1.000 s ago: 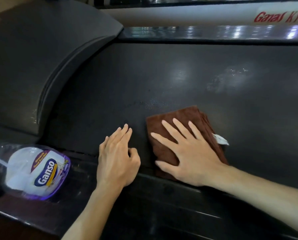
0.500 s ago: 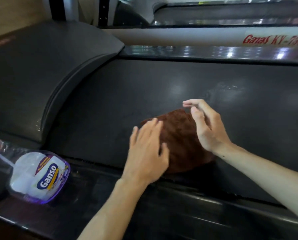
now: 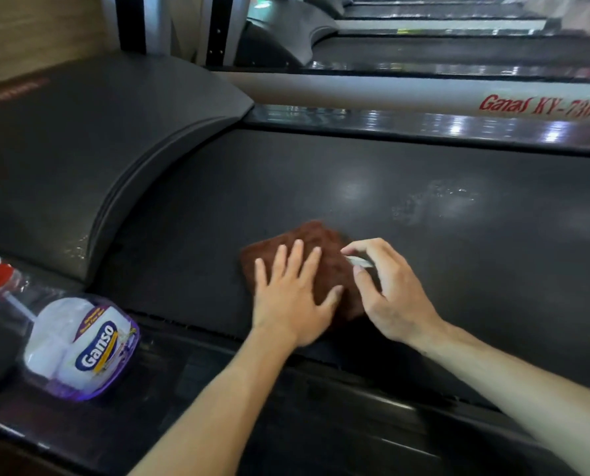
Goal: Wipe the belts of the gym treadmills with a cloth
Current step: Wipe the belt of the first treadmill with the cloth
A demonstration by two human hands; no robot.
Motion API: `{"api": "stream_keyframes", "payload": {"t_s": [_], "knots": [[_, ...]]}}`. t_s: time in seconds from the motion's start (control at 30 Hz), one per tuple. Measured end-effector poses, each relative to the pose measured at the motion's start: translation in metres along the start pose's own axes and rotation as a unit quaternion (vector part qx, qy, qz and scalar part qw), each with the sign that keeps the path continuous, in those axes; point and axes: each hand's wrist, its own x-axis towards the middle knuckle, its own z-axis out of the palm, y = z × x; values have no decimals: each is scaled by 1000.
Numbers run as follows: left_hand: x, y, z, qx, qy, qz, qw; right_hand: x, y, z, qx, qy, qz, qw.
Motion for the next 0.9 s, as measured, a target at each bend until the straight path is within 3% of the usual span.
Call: {"api": "stream_keyframes", "payload": {"t_s": [0.2, 0.47, 0.63, 0.73, 0.9], "knots": [[-40, -19, -10, 24, -28, -149, 988, -1, -4, 3, -43, -46, 34, 997], [42, -37, -14, 9, -34, -106, 994, 3, -4, 31, -103, -61, 9, 993], [37, -83, -24, -4, -25, -199, 980, 3, -4, 47, -128, -96, 21, 987], [2, -73, -20, -1, -11, -258, 966, 6, -7, 47, -135, -107, 45, 984], [6, -30, -9, 0, 6, -233, 972, 9, 1, 50, -130, -89, 66, 985]]}}
